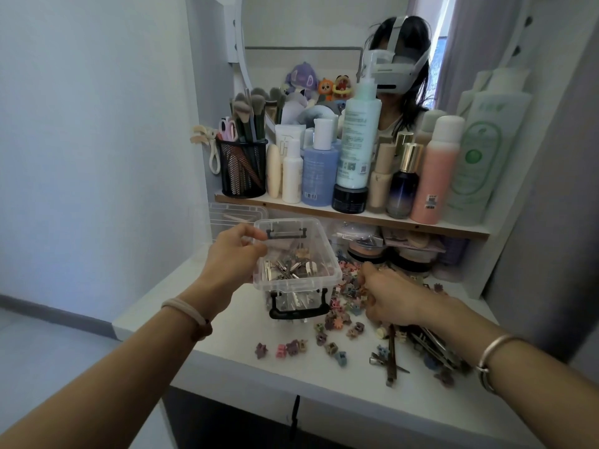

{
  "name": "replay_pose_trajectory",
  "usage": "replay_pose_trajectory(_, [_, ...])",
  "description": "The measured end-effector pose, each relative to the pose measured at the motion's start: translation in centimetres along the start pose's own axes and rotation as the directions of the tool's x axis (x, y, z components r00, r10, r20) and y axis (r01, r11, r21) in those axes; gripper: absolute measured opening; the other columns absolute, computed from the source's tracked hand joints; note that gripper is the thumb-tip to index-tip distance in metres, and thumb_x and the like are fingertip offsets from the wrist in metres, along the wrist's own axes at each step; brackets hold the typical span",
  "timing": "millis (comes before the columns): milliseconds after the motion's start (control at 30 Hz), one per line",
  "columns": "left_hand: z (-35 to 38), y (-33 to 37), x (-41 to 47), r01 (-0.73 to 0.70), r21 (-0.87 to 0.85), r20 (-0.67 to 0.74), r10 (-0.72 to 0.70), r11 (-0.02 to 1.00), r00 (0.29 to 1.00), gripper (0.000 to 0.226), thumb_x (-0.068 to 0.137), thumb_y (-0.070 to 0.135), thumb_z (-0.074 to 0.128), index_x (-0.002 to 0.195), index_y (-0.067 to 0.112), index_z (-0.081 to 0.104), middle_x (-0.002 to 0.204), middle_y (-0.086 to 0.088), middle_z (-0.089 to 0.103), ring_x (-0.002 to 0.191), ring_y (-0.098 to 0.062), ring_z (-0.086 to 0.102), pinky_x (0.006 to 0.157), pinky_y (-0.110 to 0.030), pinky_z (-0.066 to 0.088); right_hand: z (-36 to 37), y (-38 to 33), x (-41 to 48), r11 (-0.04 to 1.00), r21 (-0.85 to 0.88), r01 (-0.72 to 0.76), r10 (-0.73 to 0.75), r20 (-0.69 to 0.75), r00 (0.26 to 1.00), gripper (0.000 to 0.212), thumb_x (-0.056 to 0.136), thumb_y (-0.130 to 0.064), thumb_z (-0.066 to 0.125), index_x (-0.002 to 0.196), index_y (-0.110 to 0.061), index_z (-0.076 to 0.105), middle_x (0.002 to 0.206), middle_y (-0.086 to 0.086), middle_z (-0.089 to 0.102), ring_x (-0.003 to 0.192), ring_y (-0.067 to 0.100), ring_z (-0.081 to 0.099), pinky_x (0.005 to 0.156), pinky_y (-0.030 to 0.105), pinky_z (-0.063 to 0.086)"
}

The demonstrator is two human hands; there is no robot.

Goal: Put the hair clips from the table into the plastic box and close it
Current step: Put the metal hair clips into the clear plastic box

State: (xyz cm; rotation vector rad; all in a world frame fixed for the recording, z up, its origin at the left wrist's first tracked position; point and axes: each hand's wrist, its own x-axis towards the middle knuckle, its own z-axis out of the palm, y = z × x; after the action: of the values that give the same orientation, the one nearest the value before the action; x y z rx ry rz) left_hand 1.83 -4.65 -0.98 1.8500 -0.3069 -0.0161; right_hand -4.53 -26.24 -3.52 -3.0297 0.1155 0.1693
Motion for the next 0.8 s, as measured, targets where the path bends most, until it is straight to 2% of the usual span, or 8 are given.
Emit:
replay_pose_trajectory(100, [0.0,0.2,0.0,0.001,0.0,0.013,-0.001,1.0,1.0,0.011,0.089,0.004,0.05,0.095,0.012,0.055,0.074,-0.001,0.049,0.06,-0.013,0.045,0.049,-0.021,0.039,-2.3,-0.1,-0.3,0.977,0.214,0.015,0.008,-0.107,0.994,0.033,0.079,-0.011,0.065,0.104,-0.013,0.045,0.085,0.002,0.063,0.077,0.016,0.061,0.066,0.032,0.051])
replay_pose_trajectory(233, [0.5,0.6,-0.1,0.002,-0.004,0.05,-0.002,1.0,0.999,0.013,0.089,0.004,0.05,0.088,0.017,0.054,0.076,-0.002,0.051,0.062,-0.014,0.047,0.05,-0.02,0.041,-6.2,-1.5,-0.9,0.829,0.531,0.176,0.014,-0.333,0.943,0.02,0.081,-0.009,0.064,0.087,-0.021,0.05,0.076,-0.008,0.055,0.066,0.004,0.051,0.061,0.02,0.041])
replay_pose_trajectory(333, [1.2,1.0,-0.3,-0.003,-0.03,0.081,0.006,1.0,0.997,0.015,0.089,0.005,0.05,0.084,0.019,0.054,0.077,-0.001,0.051,0.063,-0.013,0.047,0.05,-0.019,0.041,-7.3,-2.6,-1.3,0.778,0.58,0.242,-0.09,-0.278,0.956,0.015,0.083,-0.015,0.066,0.077,-0.026,0.058,0.075,-0.009,0.06,0.064,-0.001,0.054,0.063,0.016,0.043])
replay_pose_trajectory(433, [1.9,1.3,-0.3,-0.009,-0.048,0.09,0.014,0.999,0.996,0.015,0.089,0.005,0.05,0.085,0.018,0.054,0.074,0.0,0.05,0.063,-0.012,0.046,0.052,-0.021,0.038,-7.3,-1.5,-1.8,0.754,0.633,0.175,-0.018,-0.245,0.969,0.012,0.085,-0.012,0.064,0.076,-0.02,0.061,0.072,-0.002,0.062,0.063,0.007,0.057,0.064,0.022,0.05])
replay_pose_trajectory(567, [2.4,1.2,-0.2,-0.008,-0.048,0.086,0.012,0.999,0.996,0.014,0.089,0.004,0.05,0.086,0.017,0.054,0.071,0.0,0.048,0.06,-0.012,0.044,0.051,-0.021,0.037,-5.8,1.9,-3.1,0.922,0.349,-0.17,0.175,0.017,0.984,0.007,0.086,-0.015,0.063,0.079,-0.013,0.062,0.076,0.008,0.067,0.06,0.014,0.061,0.057,0.024,0.052])
replay_pose_trajectory(667, [2.8,1.1,-0.1,-0.002,-0.054,0.076,0.006,0.999,0.997,0.015,0.089,0.004,0.051,0.083,0.018,0.053,0.071,-0.001,0.049,0.06,-0.014,0.045,0.051,-0.022,0.039,-3.7,3.0,-3.6,0.944,0.161,-0.289,0.255,0.201,0.946,0.023,0.081,-0.027,0.069,0.088,-0.005,0.066,0.073,0.007,0.067,0.052,0.012,0.06,0.05,0.02,0.05])
replay_pose_trajectory(700, [2.9,1.1,-0.1,-0.003,-0.054,0.074,0.007,0.999,0.997,0.016,0.089,0.005,0.051,0.082,0.019,0.053,0.072,-0.001,0.049,0.061,-0.014,0.045,0.051,-0.022,0.039,-3.1,3.0,-3.5,0.951,0.113,-0.287,0.262,0.196,0.945,0.026,0.08,-0.027,0.07,0.09,-0.003,0.067,0.075,0.008,0.067,0.054,0.013,0.061,0.052,0.021,0.048])
replay_pose_trajectory(800, [3.1,1.1,-0.2,-0.005,-0.05,0.074,0.009,0.999,0.997,0.016,0.089,0.006,0.051,0.082,0.019,0.053,0.073,-0.001,0.05,0.061,-0.014,0.045,0.051,-0.023,0.038,-1.8,2.8,-3.0,0.97,0.021,-0.241,0.239,0.072,0.968,0.025,0.078,-0.021,0.069,0.096,-0.003,0.069,0.097,0.01,0.07,0.088,0.022,0.065,0.066,0.024,0.044])
